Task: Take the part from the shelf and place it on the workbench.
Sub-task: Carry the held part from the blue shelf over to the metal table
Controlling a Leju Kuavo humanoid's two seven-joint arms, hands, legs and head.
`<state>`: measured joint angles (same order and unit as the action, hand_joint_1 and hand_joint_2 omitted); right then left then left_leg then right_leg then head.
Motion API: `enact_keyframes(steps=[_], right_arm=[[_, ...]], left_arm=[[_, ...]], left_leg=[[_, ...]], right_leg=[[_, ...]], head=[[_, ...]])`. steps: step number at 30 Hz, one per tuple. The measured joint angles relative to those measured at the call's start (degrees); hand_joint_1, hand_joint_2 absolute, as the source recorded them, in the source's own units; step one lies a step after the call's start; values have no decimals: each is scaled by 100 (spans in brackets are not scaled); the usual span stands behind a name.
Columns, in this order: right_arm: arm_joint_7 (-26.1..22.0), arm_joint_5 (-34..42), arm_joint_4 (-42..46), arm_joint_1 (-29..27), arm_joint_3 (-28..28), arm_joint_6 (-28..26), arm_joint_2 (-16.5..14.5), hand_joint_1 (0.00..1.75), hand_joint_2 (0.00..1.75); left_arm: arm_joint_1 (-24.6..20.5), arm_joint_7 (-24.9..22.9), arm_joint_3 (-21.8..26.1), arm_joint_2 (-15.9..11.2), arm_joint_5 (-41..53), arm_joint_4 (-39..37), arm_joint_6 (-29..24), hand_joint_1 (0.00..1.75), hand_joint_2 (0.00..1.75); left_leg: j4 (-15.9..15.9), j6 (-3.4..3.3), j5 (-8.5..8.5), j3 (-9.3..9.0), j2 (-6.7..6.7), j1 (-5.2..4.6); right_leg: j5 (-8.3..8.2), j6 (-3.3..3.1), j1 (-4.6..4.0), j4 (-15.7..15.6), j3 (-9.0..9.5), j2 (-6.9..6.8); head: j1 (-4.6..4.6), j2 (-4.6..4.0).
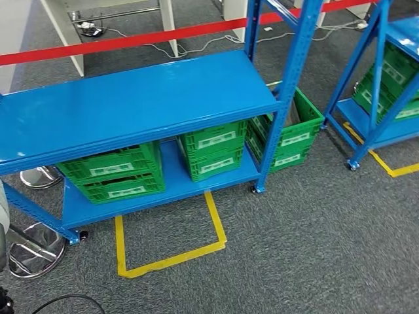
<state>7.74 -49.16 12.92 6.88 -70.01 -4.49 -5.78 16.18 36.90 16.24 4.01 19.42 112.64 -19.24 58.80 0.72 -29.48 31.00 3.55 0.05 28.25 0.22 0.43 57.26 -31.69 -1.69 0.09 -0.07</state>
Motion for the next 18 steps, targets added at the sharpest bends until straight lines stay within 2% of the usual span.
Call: enact_keyframes(steps=[1,3,4,5,6,7,9,10,11,12,13,14,16,18], right_arm=[[8,3,1,1,-7,-16,3,0,0],[15,2,2,2,-11,-50,11,0,0],[9,5,2,1,-14,-63,13,0,0],[3,10,1,-3,-20,-76,14,0,0],[-3,19,1,-4,-29,-85,15,0,0],[-3,26,0,-4,-39,-90,15,0,0],[-1,33,0,2,-53,-91,14,0,0],[0,34,-1,7,-56,-94,14,0,0],[1,34,-1,10,-58,-100,15,0,0],[1,35,-1,9,-60,-106,16,0,0],[0,35,-1,5,-64,-112,19,0,0],[0,34,-1,-1,-70,-116,29,0,0],[2,33,-1,1,-85,-115,49,0,0],[7,32,-1,10,-93,-104,57,0,0]], left_arm=[[-1,-10,4,-20,-8,2,38,175,175],[1,-18,14,-55,-10,5,70,175,175],[2,-20,16,-64,-11,5,81,175,175],[2,-20,16,-69,-12,5,94,175,175],[1,-20,14,-74,-10,5,108,175,175],[-1,-19,11,-77,-1,6,119,175,175],[-10,-9,2,-84,33,7,121,175,175],[-15,-2,-2,-87,48,9,120,175,175],[-20,3,-7,-91,58,11,119,175,175],[-27,7,-11,-94,62,13,119,175,175],[-35,10,-18,-98,65,15,119,175,175],[-43,13,-27,-100,70,18,120,175,175],[-55,23,-45,-102,77,25,125,175,175],[-50,32,-55,-102,68,27,158,175,175]], left_leg=[[217,34,-152,84,-106,15],[953,76,-538,392,-273,38],[1296,83,-664,542,-296,42],[1489,84,-688,626,-305,43],[1452,76,-589,608,-313,43],[1194,62,-394,491,-337,45],[410,16,7,147,-531,56],[115,-8,100,23,-633,60],[-48,-29,125,-36,-710,59],[-89,-48,102,-43,-724,53],[-117,-75,108,-44,-676,52],[-139,-109,126,-45,-619,57],[-193,-189,162,-59,-491,75],[-206,-230,170,-53,-358,64]], right_leg=[[-16,-30,14,-7,0,44],[-28,-60,14,-5,-17,144],[-30,-66,12,-4,-21,201],[-31,-68,9,-1,-22,263],[-32,-67,8,2,-19,327],[-33,-65,9,7,-11,390],[-36,-47,3,21,-10,508],[-43,-23,1,32,-31,564],[-56,11,5,36,-61,614],[-75,51,11,34,-93,662],[-94,93,20,23,-123,712],[-90,125,24,33,-151,706],[84,178,11,287,-304,524],[457,216,13,992,-647,287]], head=[[-8,0],[-20,0],[-17,0],[-19,0],[-17,0],[-19,0],[-16,0],[-17,0],[-14,0],[-14,0],[-13,0],[-10,0],[18,0],[42,0]])
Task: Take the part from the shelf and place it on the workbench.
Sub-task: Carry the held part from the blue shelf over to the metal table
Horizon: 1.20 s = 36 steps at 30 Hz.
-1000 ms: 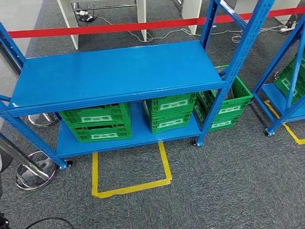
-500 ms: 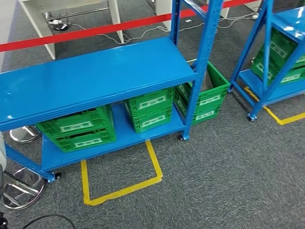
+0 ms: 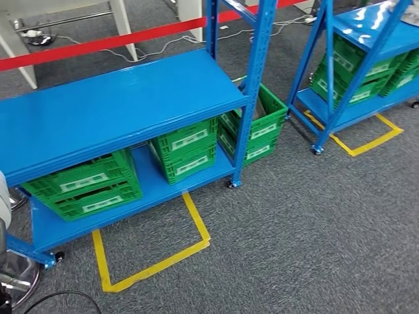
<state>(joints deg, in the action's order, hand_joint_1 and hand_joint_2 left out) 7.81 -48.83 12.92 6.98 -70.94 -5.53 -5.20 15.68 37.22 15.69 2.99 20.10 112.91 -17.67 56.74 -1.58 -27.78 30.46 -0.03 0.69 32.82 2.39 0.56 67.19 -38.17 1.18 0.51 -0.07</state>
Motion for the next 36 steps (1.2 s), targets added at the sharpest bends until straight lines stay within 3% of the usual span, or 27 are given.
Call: enact_keyframes(steps=[2,3,4,6,8,11,13,15,16,17,18,20,22,24,26,28,30,32,33,34,36], right_arm=[[2,8,0,-4,-6,13,0,0,0],[2,16,0,-9,-9,16,0,0,0],[2,24,0,-13,-13,19,0,0,0],[2,37,0,-7,-16,22,3,0,0],[2,42,0,11,-19,28,5,0,0],[-2,44,0,1,-32,39,4,0,0],[5,39,0,-3,-44,49,4,0,0],[7,33,0,3,-48,60,4,0,0],[1,31,0,3,-49,66,4,0,0],[-6,31,0,0,-50,73,4,0,0],[-12,29,0,-4,-50,82,4,0,0],[-9,27,0,-8,-51,95,3,0,0],[-3,25,-1,-3,-51,102,-4,0,0],[2,22,-2,3,-51,109,-9,0,0],[-4,18,-2,-5,-51,115,-8,0,0],[-8,16,-2,-11,-51,125,-4,0,0],[-4,16,-3,-2,-51,159,-2,0,0],[-3,15,-5,-1,-50,205,-3,0,0],[-3,10,-6,-5,-50,224,-4,0,0],[-3,5,-7,-9,-51,237,-4,0,0],[-3,-17,-7,-9,-51,257,-3,0,0]], left_arm=[[6,5,-18,-1,-37,0,60,175,175],[4,8,-30,-1,-66,0,89,175,175],[3,9,-44,-1,-92,0,115,175,175],[-1,9,-74,-2,-143,0,157,175,175],[-9,9,-97,-5,-174,0,182,175,175],[-32,9,-128,-10,-199,1,198,175,175],[-35,11,-141,-17,-204,2,199,175,175],[-29,12,-146,-22,-206,3,198,175,175],[-24,12,-148,-24,-207,3,199,175,175],[-20,10,-151,-24,-207,2,203,175,175],[-18,8,-154,-24,-207,2,208,175,175],[-17,3,-157,-24,-207,2,228,175,175],[-14,-1,-163,-24,-209,2,273,175,175],[-4,-8,-174,-29,-222,2,363,175,175],[2,-14,-197,-36,-251,3,450,175,175],[3,-11,-226,-37,-273,4,485,175,175],[18,3,-238,-33,-298,6,501,175,175],[34,29,-238,-24,-351,7,514,175,175],[38,44,-238,-18,-385,7,520,175,175],[38,56,-238,-15,-420,7,532,175,175],[37,69,-235,-9,-507,7,569,175,175]], left_leg=[[2,-7,-2,7,132,-15],[3,-5,-4,6,194,-19],[4,-1,-8,0,251,-20],[8,29,-30,-24,359,-36],[24,82,-53,-40,450,-68],[42,160,-75,-52,544,-74],[253,229,-256,18,370,-50],[914,278,-639,290,123,-26],[1306,288,-814,459,72,-19],[1589,292,-898,581,54,-16],[1675,289,-865,619,47,-15],[1207,263,-499,409,-7,-13],[452,216,-150,84,-248,0],[109,182,-81,-40,-419,1],[57,138,-76,-37,-341,1],[-3,64,-37,-54,-212,19],[-30,16,-21,-56,-66,15],[-24,3,-24,-46,82,-5],[-23,2,-27,-47,154,-11],[-21,6,-31,-50,218,-13],[-9,36,-53,-67,333,-16]], right_leg=[[212,28,10,620,-289,-69],[156,32,11,634,-285,-84],[10,27,10,425,-166,-108],[-333,-7,-13,-406,292,-295],[-472,-79,-40,-945,594,-443],[-492,-186,-44,-1002,611,-337],[-522,-250,-16,-1020,605,-243],[-539,-287,-2,-1026,595,-139],[-543,-295,-4,-1025,590,-84],[-546,-298,-7,-1024,587,-22],[-548,-297,-9,-1021,588,43],[-553,-290,-9,-1014,600,173],[-562,-264,-11,-997,590,293],[-587,-202,-5,-982,528,397],[-616,-120,14,-984,462,489],[-513,-64,5,-835,351,359],[-175,-27,-5,-244,57,78],[135,10,10,477,-276,-55],[154,23,15,626,-330,-79],[62,29,17,539,-266,-100],[-284,20,15,-202,160,-244]], head=[[0,0],[2,0],[2,0],[4,0],[-9,0],[-21,0],[-37,0],[-58,0],[-60,0],[-59,0],[-59,0],[-60,0],[-58,0],[-55,0],[-56,0],[-32,0],[6,0],[20,0],[20,0],[21,0],[23,0]])
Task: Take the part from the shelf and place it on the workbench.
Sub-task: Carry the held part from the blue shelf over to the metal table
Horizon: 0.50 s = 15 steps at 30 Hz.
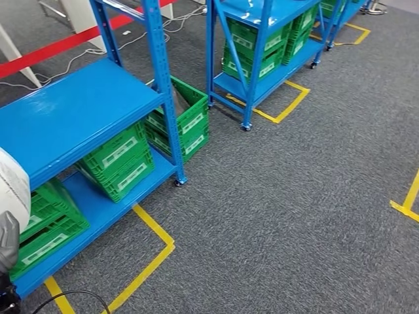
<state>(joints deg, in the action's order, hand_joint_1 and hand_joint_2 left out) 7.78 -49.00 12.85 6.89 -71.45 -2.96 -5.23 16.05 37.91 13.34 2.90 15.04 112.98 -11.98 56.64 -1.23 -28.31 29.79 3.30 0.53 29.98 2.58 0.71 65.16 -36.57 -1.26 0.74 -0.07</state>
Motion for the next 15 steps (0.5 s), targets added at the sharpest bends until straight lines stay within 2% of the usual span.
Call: enact_keyframes(steps=[2,3,5,6,7,8,10,11,12,13,15], right_arm=[[0,-32,0,20,2,23,-1,0,0],[0,-55,0,26,4,39,-4,0,0],[-3,-114,0,19,11,86,-13,0,0],[-3,-144,0,12,16,109,-28,0,0],[1,-175,0,9,26,129,-42,0,0],[5,-201,0,13,40,140,-56,0,0],[7,-234,0,25,77,150,-75,0,0],[1,-243,0,29,93,152,-82,0,0],[-3,-251,0,27,108,152,-90,0,0],[-7,-257,0,24,123,153,-95,0,0],[-7,-264,0,22,144,154,-107,0,0]], left_arm=[[0,13,27,7,-104,0,50,175,175],[0,31,56,15,-157,0,83,175,175],[14,89,149,51,-271,3,185,175,175],[32,121,204,76,-333,10,259,175,175],[62,149,269,104,-398,27,340,175,175],[100,170,338,136,-467,55,416,175,175],[187,193,495,207,-582,119,539,175,175],[226,197,565,243,-625,144,586,175,175],[260,199,628,277,-655,163,633,175,175],[288,202,680,308,-679,184,685,175,175],[327,204,764,358,-710,235,806,175,175]], left_leg=[[25,56,-33,-11,91,-30],[34,83,-42,-15,133,-45],[35,131,-56,-29,214,-50],[58,163,-94,-34,197,-40],[153,193,-183,-7,119,-28],[359,220,-331,69,2,-16],[1097,243,-724,382,-225,-3],[1460,244,-861,546,-268,-1],[1676,241,-897,649,-286,-1],[1677,232,-814,658,-296,-1],[1182,203,-446,452,-336,1]], right_leg=[[-181,-57,-25,-655,384,-172],[-186,-91,-39,-773,451,-204],[-193,-160,-48,-786,451,-108],[-202,-186,-42,-791,450,-62],[-210,-217,-32,-799,452,-16],[-220,-246,-21,-809,455,31],[-225,-284,-19,-810,448,137],[-226,-290,-23,-809,447,199],[-227,-292,-27,-807,449,261],[-227,-292,-30,-805,455,324],[-228,-290,-31,-803,471,435]], head=[[-7,0],[-12,0],[-20,0],[-20,0],[-27,0],[-33,0],[-48,0],[-48,0],[-49,0],[-48,0],[-50,0]])
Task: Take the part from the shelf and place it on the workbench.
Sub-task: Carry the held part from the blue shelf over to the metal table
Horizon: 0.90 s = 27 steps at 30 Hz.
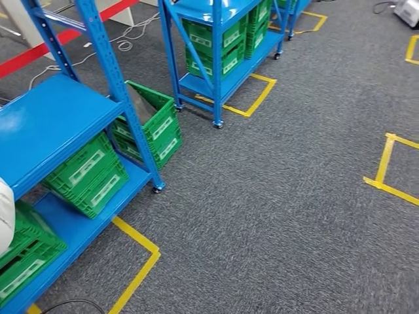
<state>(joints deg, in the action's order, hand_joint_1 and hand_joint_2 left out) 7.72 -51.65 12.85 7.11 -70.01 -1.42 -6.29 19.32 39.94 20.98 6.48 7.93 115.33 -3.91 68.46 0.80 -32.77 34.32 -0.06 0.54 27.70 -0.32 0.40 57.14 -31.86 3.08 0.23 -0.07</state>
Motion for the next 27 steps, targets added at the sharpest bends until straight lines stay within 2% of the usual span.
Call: enact_keyframes(steps=[2,4,6,7,8,9,10,11,12,13,14,15,16,18,19,20,22,23,24,26,27], right_arm=[[0,0,0,2,7,0,-7,0,0],[0,0,0,3,7,0,-8,0,0],[1,1,0,8,7,1,-20,0,0],[2,7,0,5,7,1,-27,0,0],[2,14,0,1,7,0,-32,0,0],[3,20,0,0,7,-2,-34,0,0],[4,27,0,-4,7,-3,-34,0,0],[5,29,0,-1,7,-4,-34,0,0],[7,31,0,2,7,-3,-36,0,0],[7,33,0,-1,7,-3,-38,0,0],[8,36,0,-6,7,-2,-40,0,0],[8,40,0,-11,7,-2,-41,0,0],[9,48,0,-14,6,-2,-40,0,0],[9,78,0,-1,4,1,-38,0,0],[8,96,0,10,3,3,-38,0,0],[7,114,0,18,3,7,-39,0,0],[3,138,0,12,3,18,-39,0,0],[1,145,1,4,3,28,-38,0,0],[2,148,2,2,3,38,-38,0,0],[5,146,4,8,3,63,-37,0,0],[5,146,4,12,3,69,-37,0,0]], left_arm=[[14,1,40,23,-9,30,64,175,175],[14,1,47,29,-9,35,76,175,175],[18,2,90,66,-4,69,147,175,175],[21,3,125,115,29,107,207,175,175],[19,4,156,175,64,149,261,175,175],[18,5,179,232,99,187,299,175,175],[15,7,188,278,131,215,311,175,175],[13,7,188,298,140,227,300,175,175],[16,8,187,310,151,232,288,175,175],[19,8,180,322,166,232,267,175,175],[22,8,167,332,180,233,244,175,175],[25,8,145,340,188,235,216,175,175],[28,8,117,347,192,239,181,175,175],[30,8,62,348,188,260,103,175,175],[28,9,44,345,184,273,68,175,175],[24,10,27,340,181,284,37,175,175],[14,12,-22,328,178,296,-14,175,175],[12,13,-51,322,175,302,-34,175,175],[14,15,-76,315,170,311,-51,175,175],[28,18,-95,303,144,330,-65,175,175],[37,19,-98,299,131,335,-66,175,175]], left_leg=[[-354,-16,212,-154,-33,2],[-402,-18,236,-175,-42,2],[-720,-37,342,-307,-183,9],[-904,-77,389,-371,-220,14],[-1079,-123,433,-433,-231,18],[-1150,-171,432,-450,-182,19],[-1173,-218,447,-448,-74,13],[-1179,-237,450,-449,2,6],[-1177,-249,447,-444,66,-3],[-1176,-253,445,-442,138,-10],[-1175,-254,442,-442,206,-14],[-1174,-251,437,-447,269,-16],[-1173,-243,429,-456,335,-17],[-1160,-200,399,-479,439,-39],[-1152,-172,387,-486,489,-56],[-1144,-144,380,-490,539,-71],[-1130,-88,362,-493,603,-67],[-1086,-57,314,-481,538,-53],[-945,-26,205,-429,419,-35],[-318,16,-156,-166,145,-8],[92,23,-334,17,80,-3]], right_leg=[[-1,2,0,1,10,51],[-1,2,0,1,11,57],[-2,20,-6,12,0,107],[-13,71,-2,20,-44,173],[17,129,-4,79,-111,148],[106,189,-7,232,-223,78],[250,241,1,491,-377,-25],[445,262,0,853,-544,-168],[609,277,7,1205,-710,-223],[693,291,15,1466,-826,-248],[672,300,20,1538,-848,-266],[553,301,24,1388,-755,-292],[374,295,24,1072,-569,-347],[122,248,3,325,-144,-578],[76,213,-12,104,-21,-656],[77,179,-29,12,26,-691],[52,109,-34,-4,16,-582],[38,79,-27,-10,12,-532],[24,47,-17,-19,11,-480],[7,4,-8,-26,7,-370],[4,-10,-12,-25,3,-303]], head=[[-2,0],[-2,0],[2,0],[4,0],[13,0],[31,0],[44,0],[59,0],[66,0],[64,0],[65,0],[66,0],[67,0],[67,0],[62,0],[61,0],[61,0],[57,0],[46,0],[27,0],[26,0]])
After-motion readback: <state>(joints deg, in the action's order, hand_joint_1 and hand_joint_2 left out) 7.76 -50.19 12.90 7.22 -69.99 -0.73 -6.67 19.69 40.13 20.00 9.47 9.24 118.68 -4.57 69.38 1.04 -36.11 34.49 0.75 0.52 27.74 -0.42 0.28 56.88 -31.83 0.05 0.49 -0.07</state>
